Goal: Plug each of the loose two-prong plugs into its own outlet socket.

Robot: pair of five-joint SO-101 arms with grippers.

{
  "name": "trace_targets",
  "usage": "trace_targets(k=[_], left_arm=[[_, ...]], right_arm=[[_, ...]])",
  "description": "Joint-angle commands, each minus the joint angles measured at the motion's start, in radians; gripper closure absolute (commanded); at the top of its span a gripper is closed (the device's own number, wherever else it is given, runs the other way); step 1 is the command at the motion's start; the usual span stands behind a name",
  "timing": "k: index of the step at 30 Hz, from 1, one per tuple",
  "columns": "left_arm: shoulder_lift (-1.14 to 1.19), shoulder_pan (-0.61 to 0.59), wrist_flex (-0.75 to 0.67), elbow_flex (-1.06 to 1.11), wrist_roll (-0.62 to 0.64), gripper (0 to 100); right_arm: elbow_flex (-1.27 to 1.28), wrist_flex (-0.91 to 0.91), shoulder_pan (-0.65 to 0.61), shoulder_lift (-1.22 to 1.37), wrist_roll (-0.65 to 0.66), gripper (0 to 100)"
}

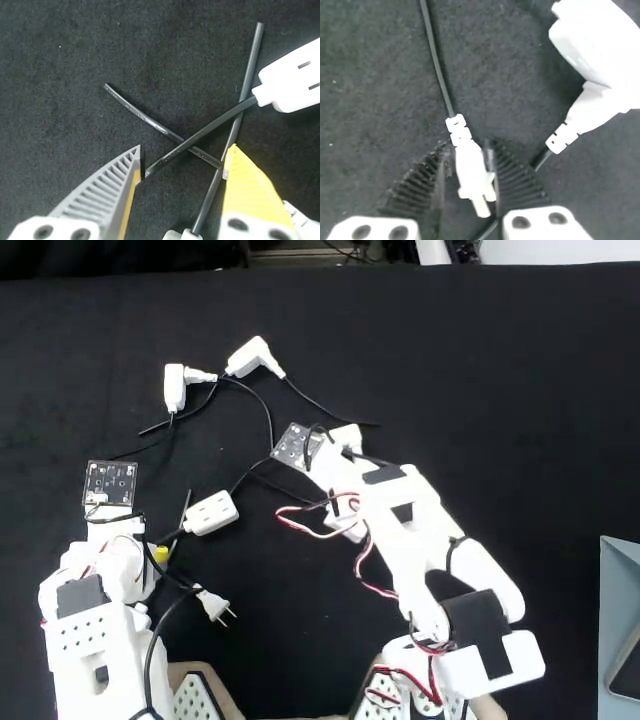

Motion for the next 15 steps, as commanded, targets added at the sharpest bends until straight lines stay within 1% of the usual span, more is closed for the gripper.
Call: trace_targets(k=[1, 4, 12, 15], left_arm=[[-0.011, -0.004, -0.017, -0.002, 0.005, 74], [-0.011, -0.004, -0.017, -0.002, 0.005, 74], [-0.011, -0.002, -0.017, -0.002, 0.005, 74], [-0.011, -0.002, -0.017, -0.002, 0.005, 74]], right_arm=[[-0.039, 0.000, 0.008, -0.004, 0.006, 98.4], [-0.036, 0.008, 0.008, -0.031, 0.003, 98.6], [-0.042, 0.209, 0.003, -0.124, -0.002, 98.7], [-0.042, 0.255, 0.003, -0.093, -0.046, 98.6]])
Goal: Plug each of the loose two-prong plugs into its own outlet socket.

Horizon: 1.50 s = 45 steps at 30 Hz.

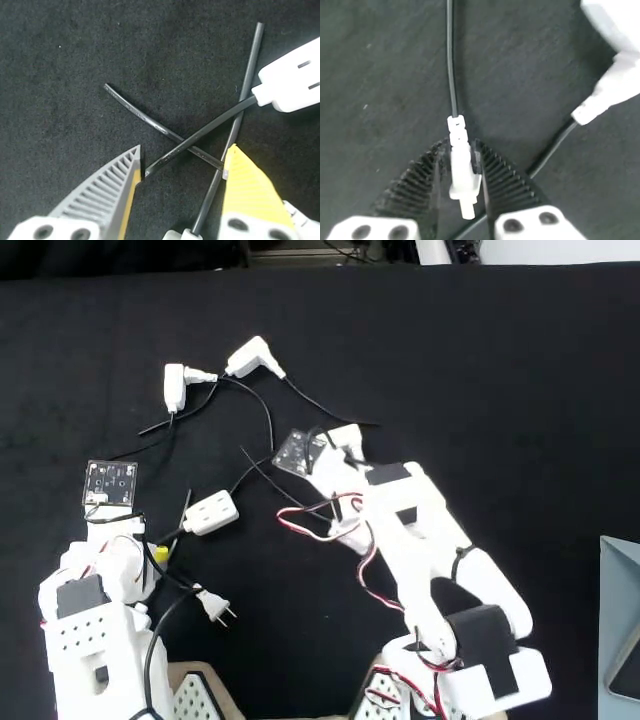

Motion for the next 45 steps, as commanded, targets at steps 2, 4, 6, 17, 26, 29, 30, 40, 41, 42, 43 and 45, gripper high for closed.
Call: trace_targets(k=[2, 4, 6, 17, 26, 29, 30, 40, 41, 42, 43, 45], left_arm=[[-0.011, -0.002, -0.017, -0.002, 0.005, 74], [-0.011, -0.002, -0.017, -0.002, 0.005, 74], [-0.011, -0.002, -0.017, -0.002, 0.005, 74], [-0.011, -0.002, -0.017, 0.004, 0.005, 74], [-0.011, -0.002, -0.017, 0.004, 0.005, 74], [-0.011, -0.002, -0.017, 0.005, 0.005, 74], [-0.011, -0.002, -0.017, 0.005, 0.005, 74], [-0.012, -0.008, -0.008, -0.137, 0.058, 74], [-0.012, -0.007, -0.008, -0.160, 0.083, 74], [-0.012, -0.002, -0.008, -0.182, 0.106, 74], [-0.012, -0.001, -0.011, -0.203, 0.130, 74], [-0.012, -0.001, -0.014, -0.248, 0.181, 74]], right_arm=[[-0.036, 0.061, 0.005, 0.027, -0.061, 98.3], [-0.041, 0.080, 0.005, 0.065, -0.064, 97.4], [-0.058, 0.115, 0.005, 0.101, -0.081, 92.1], [-0.148, 0.239, 0.006, 0.133, -0.083, 92.7], [-0.143, 0.239, 0.005, 0.130, -0.037, 98.3], [-0.168, 0.295, 0.003, 0.097, -0.041, 98.7], [-0.180, 0.324, 0.003, 0.070, -0.044, 98.7], [-0.220, 0.362, -0.049, -0.337, -0.310, 98.7], [-0.220, 0.350, -0.071, -0.366, -0.354, 98.7], [-0.220, 0.339, -0.097, -0.397, -0.397, 98.7], [-0.220, 0.328, -0.123, -0.423, -0.434, 98.7], [-0.220, 0.302, -0.181, -0.464, -0.503, 98.7]])
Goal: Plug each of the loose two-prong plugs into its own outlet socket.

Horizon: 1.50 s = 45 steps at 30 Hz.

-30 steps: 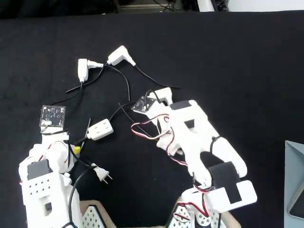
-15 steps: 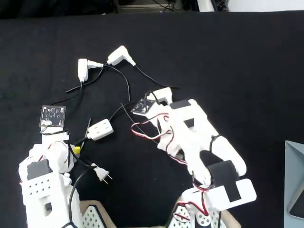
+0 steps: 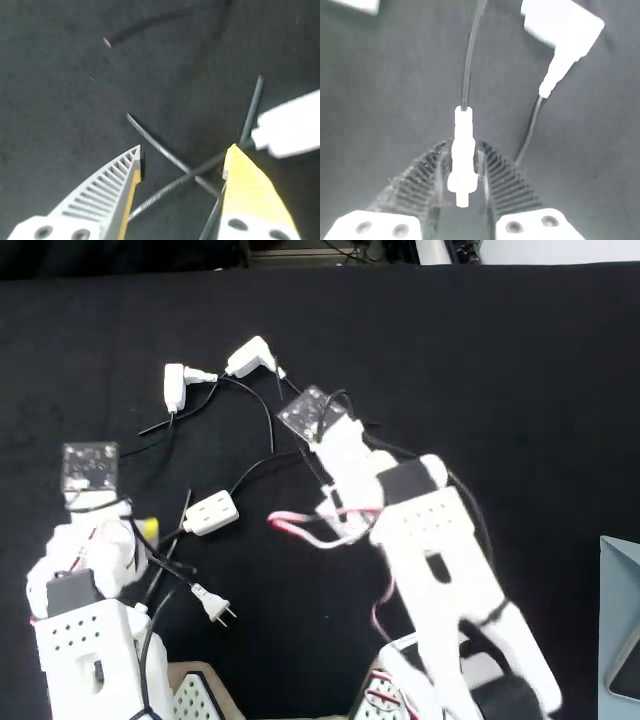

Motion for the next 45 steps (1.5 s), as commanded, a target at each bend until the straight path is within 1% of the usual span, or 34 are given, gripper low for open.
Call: trace_targets(k=[1, 4, 6, 9, 13, 18, 23, 27, 32, 38, 43, 45], left_arm=[[-0.012, -0.001, -0.014, -0.125, 0.089, 74], [-0.012, 0.002, -0.015, -0.174, 0.160, 74], [-0.012, 0.028, -0.015, -0.197, 0.198, 74], [-0.012, 0.108, -0.018, -0.206, 0.252, 74], [-0.011, 0.202, -0.084, -0.197, 0.325, 74], [-0.011, 0.271, -0.180, -0.176, 0.368, 74], [-0.011, 0.360, -0.261, -0.120, 0.368, 74], [-0.011, 0.421, -0.262, -0.113, 0.365, 74], [-0.012, 0.476, -0.262, -0.116, 0.361, 74], [-0.015, 0.490, -0.258, -0.116, 0.356, 74], [-0.135, 0.493, -0.241, -0.094, 0.276, 74], [-0.210, 0.518, -0.227, -0.079, 0.256, 74]], right_arm=[[-0.041, -0.055, -0.104, -0.090, -0.133, 98.7], [-0.016, -0.144, -0.183, -0.111, -0.218, 98.7], [0.018, -0.227, -0.227, -0.120, -0.258, 98.7], [0.090, -0.359, -0.290, -0.140, -0.304, 98.7], [0.185, -0.509, -0.347, -0.183, -0.341, 98.7], [0.285, -0.678, -0.362, -0.257, -0.374, 98.7], [0.392, -0.804, -0.408, -0.329, -0.385, 98.7], [0.453, -0.852, -0.436, -0.367, -0.385, 98.7], [0.486, -0.852, -0.451, -0.377, -0.385, 98.7], [0.492, -0.844, -0.448, -0.377, -0.385, 98.7], [0.510, -0.824, -0.446, -0.377, -0.379, 98.6], [0.515, -0.824, -0.446, -0.377, -0.379, 98.6]])
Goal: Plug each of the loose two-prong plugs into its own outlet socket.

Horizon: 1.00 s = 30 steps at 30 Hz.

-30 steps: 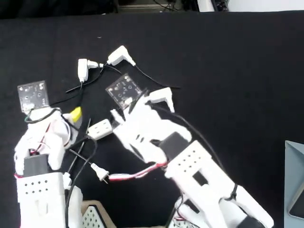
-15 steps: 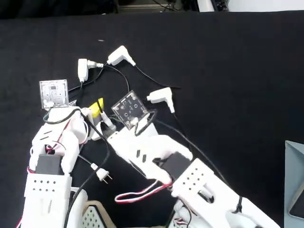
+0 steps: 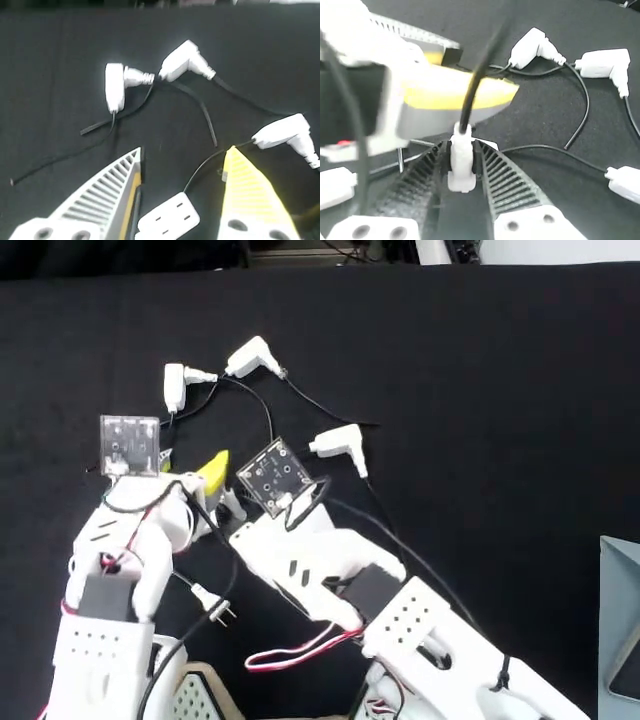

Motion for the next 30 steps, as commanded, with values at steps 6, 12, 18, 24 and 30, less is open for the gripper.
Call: trace_targets(k=[6, 12, 18, 24, 30], left_arm=[[-0.276, 0.110, 0.044, 0.102, -0.118, 74], [-0.328, 0.067, 0.044, 0.139, -0.114, 74], [-0.328, -0.186, 0.083, 0.079, -0.035, 74], [-0.336, -0.446, 0.206, 0.088, -0.029, 74], [-0.336, -0.550, 0.203, 0.153, -0.032, 74]], right_arm=[[-0.008, 0.040, -0.025, -0.018, -0.006, 98.6], [-0.010, 0.044, -0.025, -0.018, -0.006, 98.6], [-0.033, 0.046, 0.023, -0.008, -0.009, 98.5], [-0.214, 0.104, 0.044, 0.246, -0.032, 98.5], [-0.427, 0.101, 0.046, 0.602, -0.100, 98.6]])
